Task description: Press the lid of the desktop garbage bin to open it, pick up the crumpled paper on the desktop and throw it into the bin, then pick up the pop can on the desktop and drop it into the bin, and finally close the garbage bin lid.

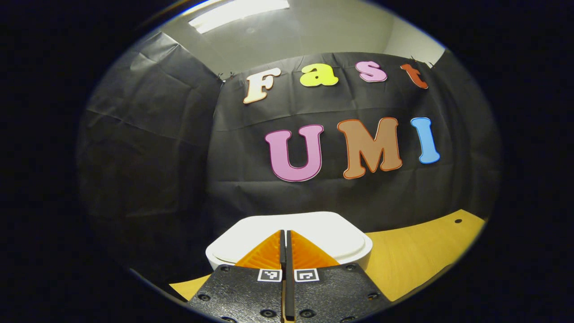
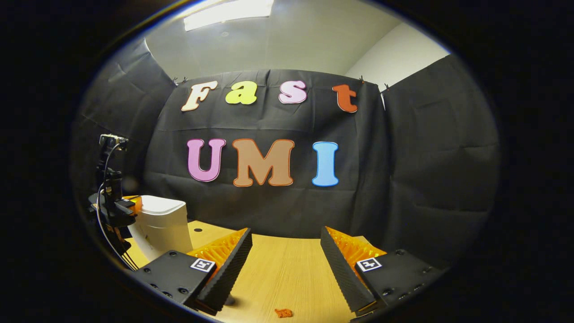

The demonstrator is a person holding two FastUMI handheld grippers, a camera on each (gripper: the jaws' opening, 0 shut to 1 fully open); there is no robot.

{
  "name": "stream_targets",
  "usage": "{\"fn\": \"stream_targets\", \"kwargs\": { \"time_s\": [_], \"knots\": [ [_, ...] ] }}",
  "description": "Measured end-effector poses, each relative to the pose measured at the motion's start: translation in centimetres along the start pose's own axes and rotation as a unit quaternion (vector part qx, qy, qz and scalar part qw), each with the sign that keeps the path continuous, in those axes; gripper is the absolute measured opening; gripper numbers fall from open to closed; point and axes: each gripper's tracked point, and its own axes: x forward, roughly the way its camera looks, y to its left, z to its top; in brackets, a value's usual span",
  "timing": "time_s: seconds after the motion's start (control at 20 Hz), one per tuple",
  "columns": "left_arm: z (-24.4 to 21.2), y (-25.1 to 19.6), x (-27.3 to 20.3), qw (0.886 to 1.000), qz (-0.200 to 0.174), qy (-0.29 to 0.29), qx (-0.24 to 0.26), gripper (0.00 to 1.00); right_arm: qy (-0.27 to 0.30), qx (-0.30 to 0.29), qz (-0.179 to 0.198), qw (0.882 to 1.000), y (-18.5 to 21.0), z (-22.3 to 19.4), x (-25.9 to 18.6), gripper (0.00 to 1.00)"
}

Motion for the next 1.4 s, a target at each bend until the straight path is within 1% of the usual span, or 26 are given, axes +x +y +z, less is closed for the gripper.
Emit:
{"fn": "stream_targets", "kwargs": {
  "time_s": [0.05, 0.15, 0.25, 0.35, 0.4, 0.5, 0.55, 0.6, 0.65, 0.7, 0.75, 0.8, 0.85, 0.9, 0.95, 1.0, 1.05, 1.2, 1.4],
  "knots": [
    [0.1, 0.0, -0.1, 1.000, 0.002, 0.007, 0.000, 0.00, -0.002, 0.000, -0.001, 1.000, -0.2, 0.0, -0.1, 0.98],
    [0.7, 0.0, -0.4, 1.000, 0.004, 0.017, -0.019, 0.00, -0.002, 0.001, -0.004, 1.000, -0.7, -0.2, -0.1, 0.98],
    [3.0, -0.2, -1.1, 0.999, 0.001, -0.007, -0.044, 0.03, 0.002, 0.006, -0.005, 1.000, -1.0, -0.4, -0.1, 0.98],
    [5.4, -1.1, -1.9, 0.998, -0.016, -0.039, -0.049, 0.05, 0.002, 0.010, -0.006, 1.000, -1.4, -0.5, 0.0, 0.98],
    [6.4, -1.6, -2.3, 0.997, -0.031, -0.050, -0.046, 0.07, 0.002, 0.010, -0.005, 1.000, -1.4, -0.4, 0.1, 0.98],
    [7.0, -3.6, -3.3, 0.995, -0.073, -0.050, -0.048, 0.19, 0.000, 0.007, -0.004, 1.000, -1.4, -0.4, 0.4, 0.98],
    [7.2, -4.0, -3.9, 0.994, -0.083, -0.049, -0.049, 0.33, -0.001, 0.005, -0.003, 1.000, -1.3, -0.5, 0.5, 0.98],
    [7.5, -4.1, -4.7, 0.994, -0.086, -0.050, -0.053, 0.41, 0.000, 0.004, -0.002, 1.000, -1.3, -0.7, 0.5, 0.98],
    [7.6, -5.0, -5.5, 0.992, -0.096, -0.050, -0.058, 0.53, 0.001, 0.003, -0.001, 1.000, -1.4, -0.9, 0.7, 0.98],
    [7.7, -5.9, -6.4, 0.991, -0.105, -0.050, -0.062, 0.56, 0.004, 0.001, -0.001, 1.000, -1.4, -1.2, 1.0, 0.98],
    [7.9, -6.7, -7.4, 0.990, -0.117, -0.054, -0.063, 0.64, 0.008, -0.002, 0.000, 1.000, -1.3, -1.8, 1.2, 0.98],
    [7.9, -7.7, -8.4, 0.988, -0.131, -0.059, -0.059, 0.70, 0.016, -0.006, 0.001, 1.000, -1.2, -2.5, 1.5, 0.98],
    [8.0, -8.4, -9.3, 0.987, -0.141, -0.064, -0.053, 0.84, 0.026, -0.009, 0.002, 1.000, -1.2, -3.5, 1.9, 0.98],
    [8.2, -9.1, -10.2, 0.985, -0.151, -0.068, -0.047, 0.93, 0.038, -0.012, 0.004, 0.999, -1.3, -4.6, 2.3, 0.98],
    [8.2, -9.8, -11.0, 0.984, -0.160, -0.071, -0.044, 0.99, 0.050, -0.015, 0.006, 0.999, -1.2, -5.9, 2.7, 0.98],
    [8.2, -10.4, -11.7, 0.982, -0.167, -0.072, -0.043, 0.99, 0.066, -0.019, 0.007, 0.998, -1.1, -7.3, 3.1, 1.00],
    [8.2, -10.8, -12.4, 0.981, -0.173, -0.071, -0.045, 0.94, 0.085, -0.022, 0.011, 0.996, -0.9, -9.0, 3.5, 0.98],
    [8.1, -11.4, -13.4, 0.981, -0.179, -0.063, -0.046, 0.94, 0.136, -0.035, 0.019, 0.990, -0.5, -13.6, 4.3, 0.99],
    [8.1, -11.0, -14.0, 0.982, -0.174, -0.056, -0.039, 0.93, 0.181, -0.052, 0.024, 0.982, -0.8, -18.3, 5.0, 0.99]
  ]
}}
